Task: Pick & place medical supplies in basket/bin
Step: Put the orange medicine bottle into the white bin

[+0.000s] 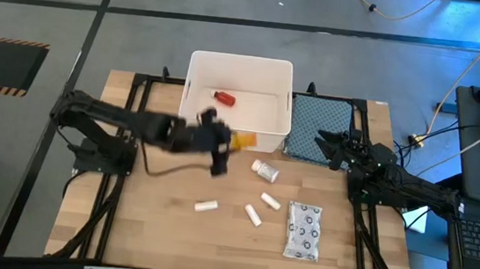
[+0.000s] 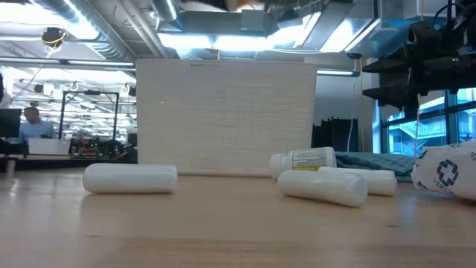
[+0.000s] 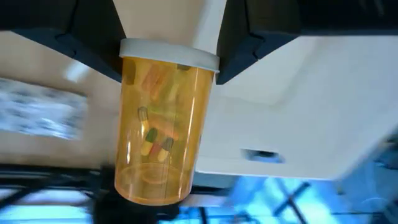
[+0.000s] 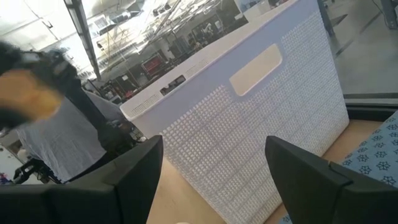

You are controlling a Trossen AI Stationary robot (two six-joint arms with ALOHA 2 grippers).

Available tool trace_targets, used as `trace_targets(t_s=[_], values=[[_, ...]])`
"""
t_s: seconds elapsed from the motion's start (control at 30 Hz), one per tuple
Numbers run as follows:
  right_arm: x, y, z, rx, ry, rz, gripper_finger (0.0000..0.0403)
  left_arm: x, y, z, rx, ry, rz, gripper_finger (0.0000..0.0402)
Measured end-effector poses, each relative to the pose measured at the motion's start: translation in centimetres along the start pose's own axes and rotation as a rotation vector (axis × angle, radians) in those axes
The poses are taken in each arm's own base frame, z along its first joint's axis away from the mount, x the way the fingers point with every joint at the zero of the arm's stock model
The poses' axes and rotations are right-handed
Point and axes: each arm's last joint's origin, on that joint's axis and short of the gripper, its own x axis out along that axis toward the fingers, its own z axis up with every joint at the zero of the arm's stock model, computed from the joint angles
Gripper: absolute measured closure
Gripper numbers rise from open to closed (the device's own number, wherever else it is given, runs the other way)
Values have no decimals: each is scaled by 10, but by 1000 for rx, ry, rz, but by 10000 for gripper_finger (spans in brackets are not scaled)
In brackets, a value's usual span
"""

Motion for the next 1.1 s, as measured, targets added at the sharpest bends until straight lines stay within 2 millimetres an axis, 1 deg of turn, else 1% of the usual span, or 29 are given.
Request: trace_targets(t_s=[0.13, 0.27, 0.47, 0.57, 0.67, 0.77, 0.9, 1.03, 1.1], values=[[0, 0, 0, -4, 2, 4, 118, 14, 44, 4, 15, 29, 59, 194], [0, 0, 0, -4, 4, 6, 118, 30, 80, 1, 70, 91, 53, 194], [0, 0, 0, -4, 4, 6, 118, 60, 135, -17, 79, 252, 86, 194], [0, 0, 0, -4, 3, 5, 118, 76, 159, -28, 114, 306, 48, 194], [0, 0, 0, -5, -5, -4, 118, 87, 181, -38, 140, 332, -15, 194], [0, 0, 1, -8, -15, -15, 118, 98, 199, -51, 149, 385, -70, 194], [0, -1, 1, -22, -36, -44, 118, 114, 216, -73, 142, 496, -97, 194], [0, -1, 2, -30, -53, -63, 118, 136, 225, -92, 122, 568, -123, 194], [0, -1, 2, -31, -57, -68, 118, 147, 225, -101, 153, 597, -158, 194]])
